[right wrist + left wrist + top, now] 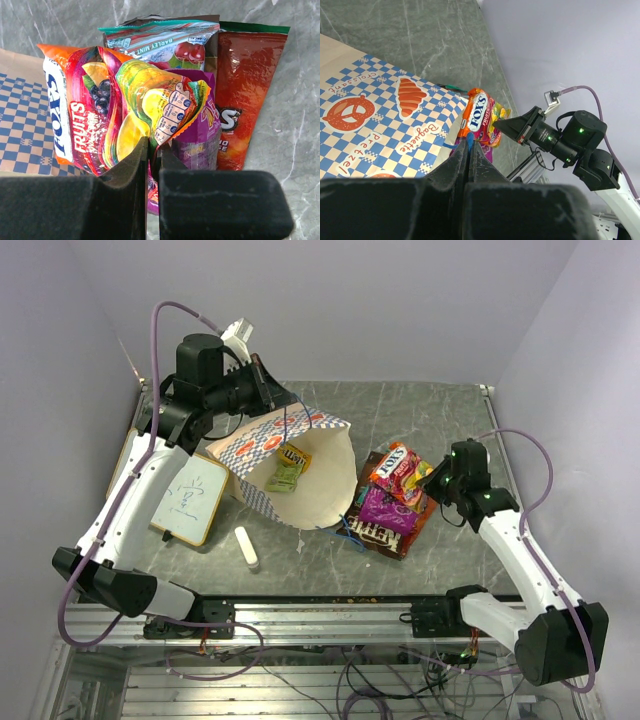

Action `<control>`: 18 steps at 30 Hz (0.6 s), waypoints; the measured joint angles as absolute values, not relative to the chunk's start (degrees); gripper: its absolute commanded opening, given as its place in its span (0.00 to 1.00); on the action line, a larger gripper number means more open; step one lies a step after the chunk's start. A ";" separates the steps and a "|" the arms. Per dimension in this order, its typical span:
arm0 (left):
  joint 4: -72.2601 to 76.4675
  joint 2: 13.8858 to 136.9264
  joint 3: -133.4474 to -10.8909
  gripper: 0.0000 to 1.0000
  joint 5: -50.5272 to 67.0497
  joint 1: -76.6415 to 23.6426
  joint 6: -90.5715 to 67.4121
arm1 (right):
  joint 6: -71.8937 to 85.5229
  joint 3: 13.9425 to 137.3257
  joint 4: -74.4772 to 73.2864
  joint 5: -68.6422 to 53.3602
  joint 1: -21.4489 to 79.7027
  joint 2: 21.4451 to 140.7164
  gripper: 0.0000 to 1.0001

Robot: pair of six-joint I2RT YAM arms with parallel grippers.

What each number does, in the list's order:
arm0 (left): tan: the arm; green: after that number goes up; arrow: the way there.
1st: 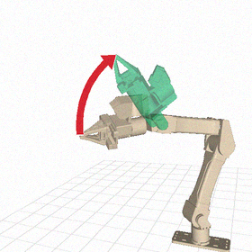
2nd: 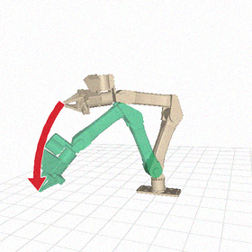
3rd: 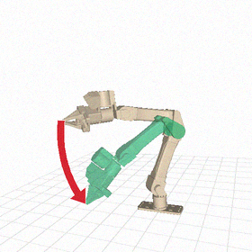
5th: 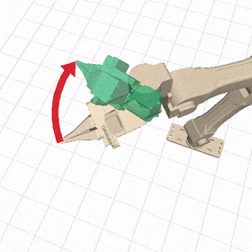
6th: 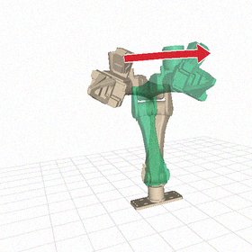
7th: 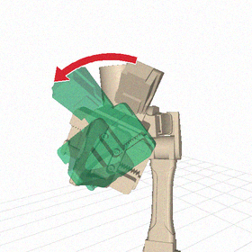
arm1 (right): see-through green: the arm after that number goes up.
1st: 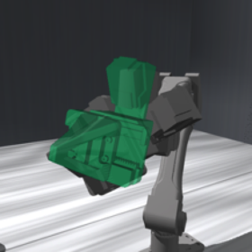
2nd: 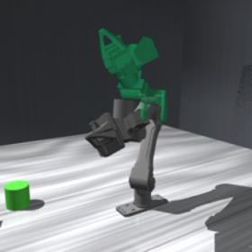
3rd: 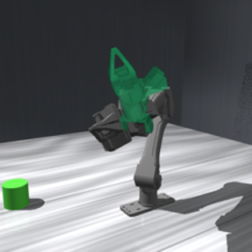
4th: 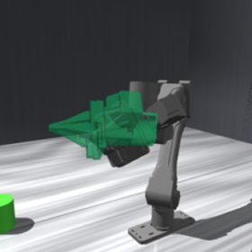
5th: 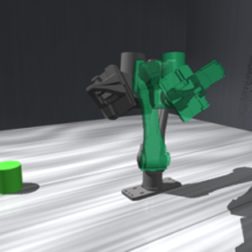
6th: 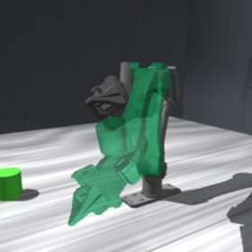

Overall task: Take the snacks out of the paper bag
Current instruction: Place the snack at the center of the board.

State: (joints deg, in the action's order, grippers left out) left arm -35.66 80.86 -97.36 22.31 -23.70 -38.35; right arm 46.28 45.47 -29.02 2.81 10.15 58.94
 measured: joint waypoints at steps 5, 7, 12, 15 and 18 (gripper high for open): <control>-35.88 80.86 -97.67 0.07 22.52 -23.70 -38.11 | 45.74 45.21 -28.75 3.11 10.11 58.83 0.18; -35.86 80.86 -97.69 0.07 22.72 -23.70 -38.09 | 45.32 45.25 -28.84 3.18 10.11 58.59 0.27; -35.70 80.84 -97.60 0.07 23.79 -23.70 -37.91 | 42.70 47.59 -31.48 3.18 10.07 58.08 0.47; -34.96 80.60 -96.75 0.07 24.86 -23.70 -37.87 | 40.03 49.82 -32.71 3.09 10.07 57.63 0.54; -34.30 79.79 -94.89 0.07 25.91 -23.70 -37.89 | 36.01 52.42 -33.78 3.03 10.04 56.38 0.60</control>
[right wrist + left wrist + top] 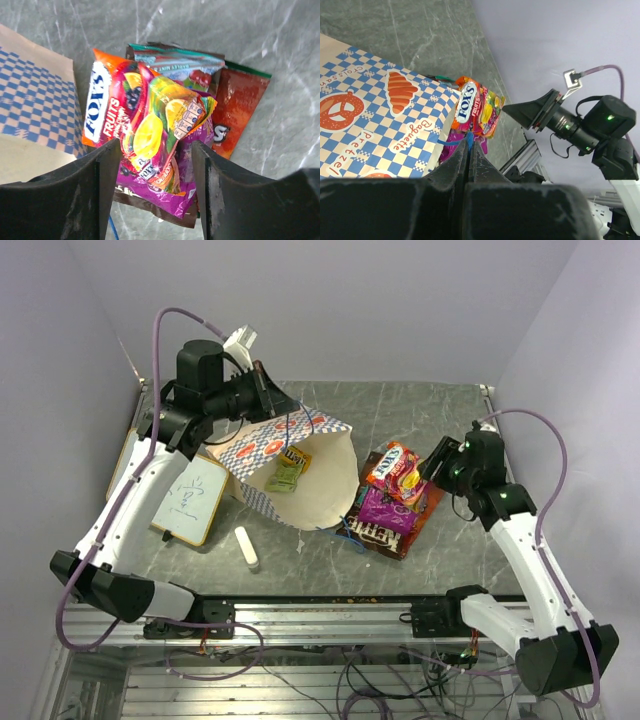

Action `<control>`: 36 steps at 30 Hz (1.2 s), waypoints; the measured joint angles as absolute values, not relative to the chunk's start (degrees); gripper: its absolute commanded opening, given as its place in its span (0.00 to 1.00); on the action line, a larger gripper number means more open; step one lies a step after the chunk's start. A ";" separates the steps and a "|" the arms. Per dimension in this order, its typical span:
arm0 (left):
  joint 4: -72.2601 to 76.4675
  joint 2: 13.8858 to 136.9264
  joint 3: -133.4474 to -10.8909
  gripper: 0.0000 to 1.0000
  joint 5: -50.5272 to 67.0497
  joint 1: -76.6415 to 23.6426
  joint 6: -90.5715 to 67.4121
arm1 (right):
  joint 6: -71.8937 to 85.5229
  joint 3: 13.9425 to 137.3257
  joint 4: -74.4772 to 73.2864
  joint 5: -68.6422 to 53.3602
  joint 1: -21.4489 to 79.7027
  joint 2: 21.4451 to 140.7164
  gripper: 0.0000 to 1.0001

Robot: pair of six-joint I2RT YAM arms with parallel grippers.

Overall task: Take the snacks out of the paper bag
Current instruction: Place the snack at the center of the board, then take out the snack from the paper bag.

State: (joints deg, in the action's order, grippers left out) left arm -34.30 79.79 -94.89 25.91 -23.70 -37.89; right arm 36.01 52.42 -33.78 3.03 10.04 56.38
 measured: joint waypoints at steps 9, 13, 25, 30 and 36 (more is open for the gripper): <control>-32.14 75.02 -88.71 0.07 28.93 -23.70 -38.50 | 18.55 56.99 -30.63 -7.53 12.19 54.74 0.63; -32.10 73.21 -87.50 0.07 29.67 -23.70 -38.68 | 12.29 56.38 -24.56 -16.49 18.20 54.50 0.63; -31.99 70.96 -85.41 0.07 31.07 -23.70 -38.35 | -15.55 47.83 -6.87 -30.46 42.17 58.00 0.71; -32.73 71.90 -85.65 0.07 31.44 -23.70 -35.48 | -32.03 49.36 -5.41 -29.71 45.93 69.08 0.72; -35.27 72.99 -87.64 0.07 31.35 -23.70 -29.45 | -45.60 51.99 -3.92 -26.35 46.98 80.77 0.71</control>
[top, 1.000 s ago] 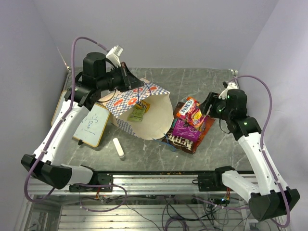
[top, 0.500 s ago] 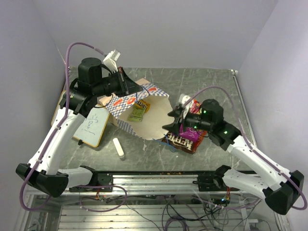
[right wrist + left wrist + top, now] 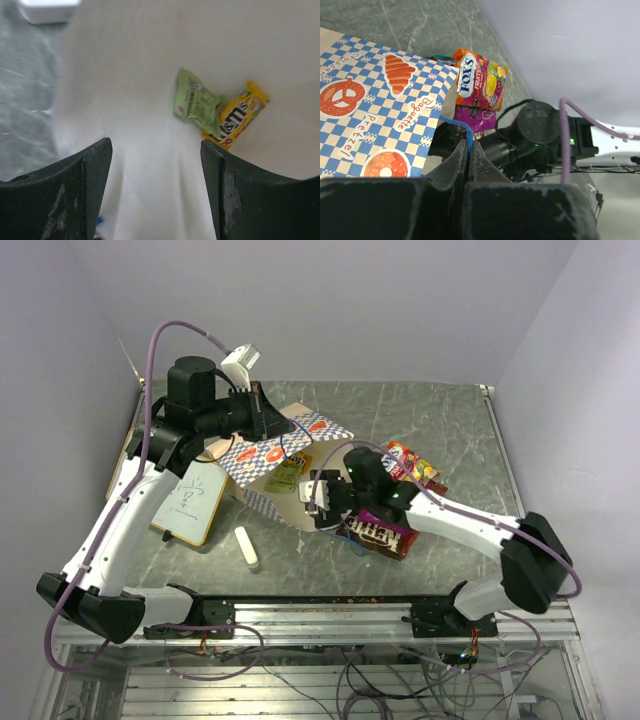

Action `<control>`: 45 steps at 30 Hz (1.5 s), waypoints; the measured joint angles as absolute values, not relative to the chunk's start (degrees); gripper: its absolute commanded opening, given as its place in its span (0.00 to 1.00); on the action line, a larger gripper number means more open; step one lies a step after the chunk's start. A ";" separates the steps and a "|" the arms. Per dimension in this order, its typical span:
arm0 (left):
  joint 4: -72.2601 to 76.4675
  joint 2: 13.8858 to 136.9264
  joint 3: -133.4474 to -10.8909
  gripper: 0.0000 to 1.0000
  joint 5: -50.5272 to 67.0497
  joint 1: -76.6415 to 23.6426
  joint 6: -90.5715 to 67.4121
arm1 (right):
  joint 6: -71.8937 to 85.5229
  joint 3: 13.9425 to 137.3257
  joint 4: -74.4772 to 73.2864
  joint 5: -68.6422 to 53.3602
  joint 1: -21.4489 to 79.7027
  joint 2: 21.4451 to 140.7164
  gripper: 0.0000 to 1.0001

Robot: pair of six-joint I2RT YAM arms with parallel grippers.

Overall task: Take the snacks out of the paper bag
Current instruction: Take out the snack from the paper bag.

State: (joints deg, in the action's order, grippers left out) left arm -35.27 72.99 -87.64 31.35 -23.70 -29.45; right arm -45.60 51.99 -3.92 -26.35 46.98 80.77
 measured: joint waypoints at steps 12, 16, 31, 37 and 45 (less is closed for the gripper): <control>-40.64 72.64 -89.62 0.07 30.65 -23.70 -19.88 | -64.51 60.14 4.34 -20.95 47.70 101.03 0.67; -40.62 72.55 -89.60 0.07 30.65 -23.70 -19.05 | -67.48 61.45 6.83 -19.35 47.70 105.80 0.68; -42.83 73.41 -90.87 0.07 30.74 -23.73 -17.10 | -63.79 69.93 19.46 -12.69 47.22 120.75 0.38; -43.20 73.41 -91.15 0.07 30.68 -24.14 -16.91 | -61.01 72.16 20.60 -9.74 46.94 121.84 0.15; -43.44 73.78 -91.77 0.07 29.36 -24.21 -17.98 | -57.89 70.94 20.97 -7.35 46.94 118.76 0.00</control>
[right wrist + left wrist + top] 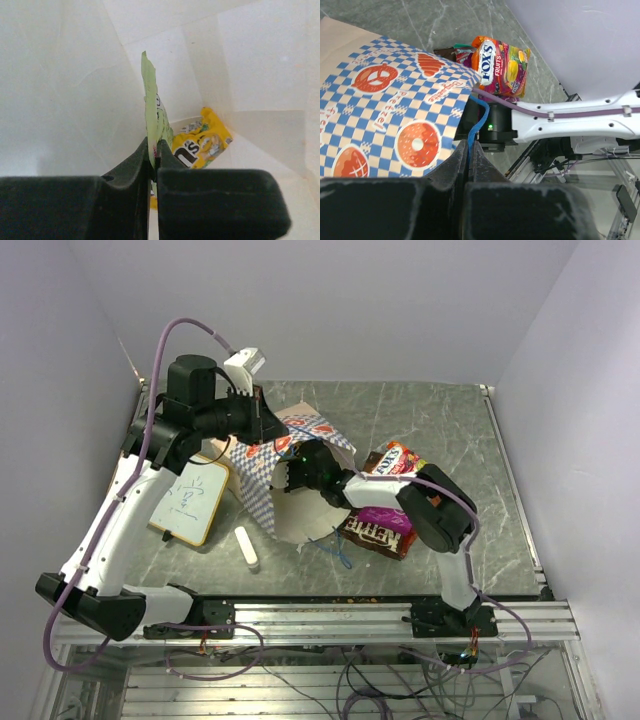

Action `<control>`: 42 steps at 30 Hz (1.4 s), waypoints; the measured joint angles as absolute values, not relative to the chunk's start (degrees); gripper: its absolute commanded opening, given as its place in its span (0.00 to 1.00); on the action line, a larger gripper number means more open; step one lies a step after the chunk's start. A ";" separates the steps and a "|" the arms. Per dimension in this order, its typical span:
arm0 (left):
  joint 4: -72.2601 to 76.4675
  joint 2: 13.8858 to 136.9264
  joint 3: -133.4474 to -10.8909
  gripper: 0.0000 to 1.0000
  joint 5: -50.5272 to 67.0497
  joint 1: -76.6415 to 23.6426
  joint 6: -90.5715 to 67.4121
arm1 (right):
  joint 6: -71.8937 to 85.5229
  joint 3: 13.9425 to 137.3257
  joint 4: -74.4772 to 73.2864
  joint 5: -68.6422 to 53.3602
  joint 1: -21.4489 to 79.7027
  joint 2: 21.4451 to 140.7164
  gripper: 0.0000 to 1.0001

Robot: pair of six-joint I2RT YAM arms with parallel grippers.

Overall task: Take the snacks out of the paper bag
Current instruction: Take out the snack from the paper bag.

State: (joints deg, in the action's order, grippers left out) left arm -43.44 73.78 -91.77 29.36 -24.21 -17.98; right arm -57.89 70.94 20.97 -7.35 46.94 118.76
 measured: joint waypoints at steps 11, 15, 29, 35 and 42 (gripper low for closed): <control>-41.60 73.71 -91.74 0.07 26.09 -24.23 -22.50 | -49.82 61.34 15.77 -14.33 48.80 101.71 0.00; -39.40 73.01 -90.61 0.07 25.28 -24.23 -25.17 | -44.62 54.76 14.48 -17.17 49.39 95.61 0.00; -37.52 72.23 -89.52 0.07 24.25 -24.23 -33.15 | -24.73 49.50 -0.49 -14.81 49.93 76.42 0.00; -37.63 73.93 -93.03 0.07 23.35 -24.23 -35.90 | -17.19 53.28 -11.42 -12.93 50.11 63.02 0.00; -39.05 74.13 -96.33 0.07 21.41 -24.23 -35.81 | -9.74 60.80 -24.62 -0.82 50.13 54.50 0.00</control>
